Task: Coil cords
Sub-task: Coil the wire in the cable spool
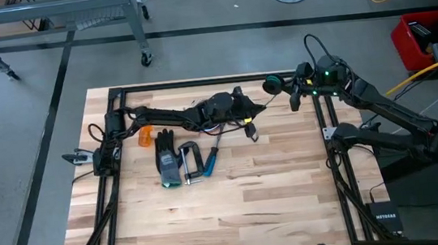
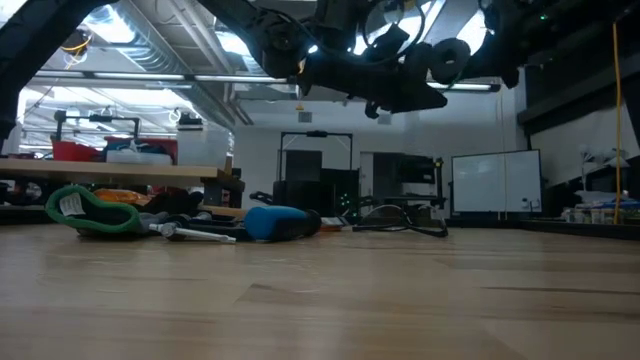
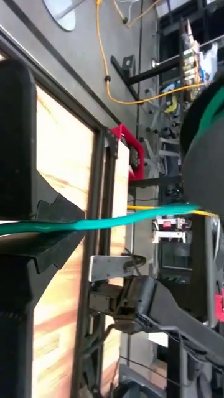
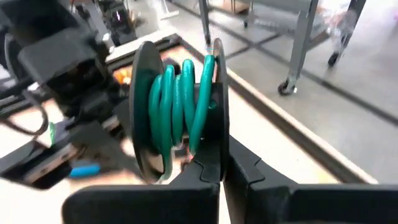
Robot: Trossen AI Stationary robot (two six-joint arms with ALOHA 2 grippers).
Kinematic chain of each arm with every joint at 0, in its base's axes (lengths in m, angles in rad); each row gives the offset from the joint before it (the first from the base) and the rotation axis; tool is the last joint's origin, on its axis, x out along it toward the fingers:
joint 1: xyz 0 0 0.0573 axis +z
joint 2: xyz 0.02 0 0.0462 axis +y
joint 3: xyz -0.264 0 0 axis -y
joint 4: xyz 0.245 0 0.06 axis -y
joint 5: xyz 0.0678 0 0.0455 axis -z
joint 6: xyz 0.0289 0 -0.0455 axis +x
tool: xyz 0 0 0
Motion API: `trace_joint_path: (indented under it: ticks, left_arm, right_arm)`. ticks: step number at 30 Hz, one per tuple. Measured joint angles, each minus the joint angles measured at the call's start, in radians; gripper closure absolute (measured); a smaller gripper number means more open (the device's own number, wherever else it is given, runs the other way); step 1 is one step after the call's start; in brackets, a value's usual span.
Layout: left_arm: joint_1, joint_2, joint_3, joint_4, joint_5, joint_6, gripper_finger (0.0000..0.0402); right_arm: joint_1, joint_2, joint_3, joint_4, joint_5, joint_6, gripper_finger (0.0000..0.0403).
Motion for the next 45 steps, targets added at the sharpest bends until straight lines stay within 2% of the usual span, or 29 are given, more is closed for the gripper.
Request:
trace_joint_path:
  ticks: [8, 16, 31, 39, 45]
  left_arm:
    - [0.023, 0.000, 0.000, -0.092, 0.005, 0.001, 0.0401]
    - [0.028, 0.000, -0.001, -0.068, 0.007, 0.025, 0.0401]
    - [0.029, 0.000, -0.002, -0.068, 0.059, 0.034, 0.0401]
    - [0.018, 0.000, -0.002, -0.066, 0.056, 0.148, 0.0381]
    - [0.018, 0.000, -0.002, -0.068, 0.056, 0.166, 0.0390]
  right_arm:
    - [0.001, -0.032, 0.000, -0.200, -0.142, 0.000, 0.0401]
    - [0.002, -0.009, -0.019, -0.322, -0.239, -0.024, 0.0401]
    - [0.002, 0.013, -0.079, -0.317, -0.245, -0.079, 0.0401]
    - [0.002, 0.023, -0.080, -0.323, -0.245, -0.080, 0.0401]
    - [0.002, 0.024, -0.080, -0.323, -0.259, -0.080, 0.0401]
